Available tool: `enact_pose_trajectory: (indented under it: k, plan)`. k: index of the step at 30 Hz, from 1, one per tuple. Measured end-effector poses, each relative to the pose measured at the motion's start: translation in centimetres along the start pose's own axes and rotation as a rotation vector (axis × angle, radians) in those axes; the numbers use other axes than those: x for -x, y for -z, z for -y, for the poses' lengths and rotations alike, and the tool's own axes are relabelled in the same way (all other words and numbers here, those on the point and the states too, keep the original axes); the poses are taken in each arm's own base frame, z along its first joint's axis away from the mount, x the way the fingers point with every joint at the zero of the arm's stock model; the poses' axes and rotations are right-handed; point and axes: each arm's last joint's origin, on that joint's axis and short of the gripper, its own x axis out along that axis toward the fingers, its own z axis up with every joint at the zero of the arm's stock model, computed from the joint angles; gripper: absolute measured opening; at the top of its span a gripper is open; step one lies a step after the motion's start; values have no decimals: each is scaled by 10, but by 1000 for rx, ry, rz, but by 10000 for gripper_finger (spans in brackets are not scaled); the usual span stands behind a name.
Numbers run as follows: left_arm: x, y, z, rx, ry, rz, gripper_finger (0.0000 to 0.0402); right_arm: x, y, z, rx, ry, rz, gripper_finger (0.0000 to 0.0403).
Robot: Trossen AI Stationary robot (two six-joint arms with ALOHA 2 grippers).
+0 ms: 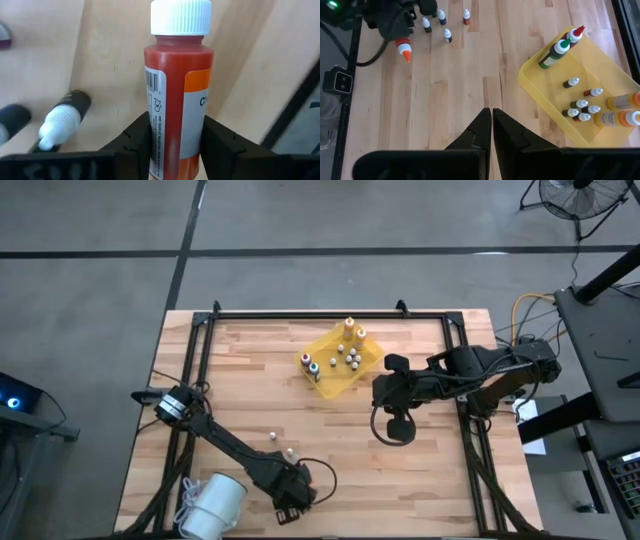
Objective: Pick & Place food coloring
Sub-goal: Put the large orange food coloring bottle into the yellow bin
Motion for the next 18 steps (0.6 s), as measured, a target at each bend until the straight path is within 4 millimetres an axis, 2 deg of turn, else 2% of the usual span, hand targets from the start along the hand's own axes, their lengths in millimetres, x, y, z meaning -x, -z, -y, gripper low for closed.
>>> enact_pose_trajectory:
  k: [7,11,18]
  plan:
    - [41,-6,11,-48,-35,42,112,0,0,0,4,0,-1,9]
    - [77,-9,12,-60,-65,117,112,0,0,0,6,0,-1,9]
    - [142,-16,-1,-28,-114,322,112,1,0,0,32,-1,-1,9]
